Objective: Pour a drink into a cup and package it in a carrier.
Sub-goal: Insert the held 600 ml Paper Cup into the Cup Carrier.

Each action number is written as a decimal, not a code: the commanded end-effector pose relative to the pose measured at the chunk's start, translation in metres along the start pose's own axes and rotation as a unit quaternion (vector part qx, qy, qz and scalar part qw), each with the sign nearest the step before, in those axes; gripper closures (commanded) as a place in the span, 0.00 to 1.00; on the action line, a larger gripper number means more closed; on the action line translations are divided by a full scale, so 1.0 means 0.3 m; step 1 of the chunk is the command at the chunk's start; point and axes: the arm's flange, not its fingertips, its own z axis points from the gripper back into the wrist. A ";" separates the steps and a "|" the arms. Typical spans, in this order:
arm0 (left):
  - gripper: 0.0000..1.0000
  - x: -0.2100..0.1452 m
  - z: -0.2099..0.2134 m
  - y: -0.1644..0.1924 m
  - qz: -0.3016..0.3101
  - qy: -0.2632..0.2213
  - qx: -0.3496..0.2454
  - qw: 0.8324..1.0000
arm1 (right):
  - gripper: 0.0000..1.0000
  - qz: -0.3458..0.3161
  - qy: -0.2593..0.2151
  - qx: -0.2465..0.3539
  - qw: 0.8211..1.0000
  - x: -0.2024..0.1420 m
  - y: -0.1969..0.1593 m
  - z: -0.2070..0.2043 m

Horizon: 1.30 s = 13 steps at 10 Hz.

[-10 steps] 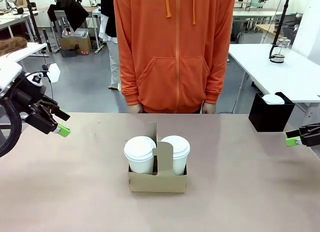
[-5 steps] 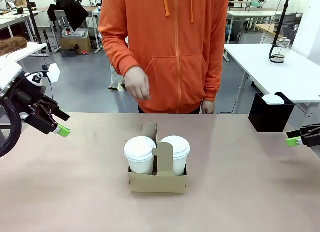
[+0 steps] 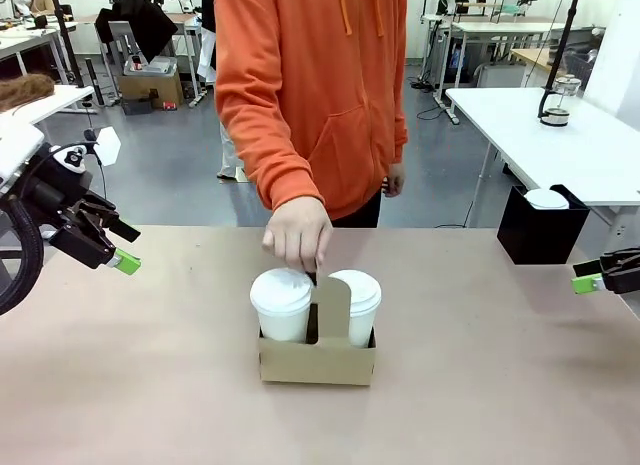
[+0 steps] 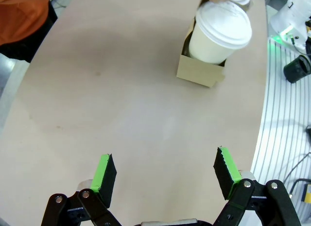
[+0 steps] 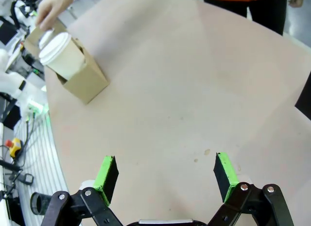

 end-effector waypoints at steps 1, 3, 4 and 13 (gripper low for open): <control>0.00 0.004 -0.003 0.005 0.003 -0.009 0.000 1.000 | 0.00 0.003 0.002 -0.002 1.000 -0.003 -0.002 0.002; 0.00 0.004 -0.003 0.005 0.003 -0.009 0.000 1.000 | 0.00 0.003 0.002 -0.002 1.000 -0.003 -0.002 0.002; 0.00 0.004 -0.003 0.005 0.003 -0.009 0.000 1.000 | 0.00 0.003 0.002 -0.002 1.000 -0.003 -0.002 0.002; 0.00 0.004 -0.003 0.005 0.003 -0.009 0.000 1.000 | 0.00 0.003 0.002 -0.002 1.000 -0.003 -0.002 0.002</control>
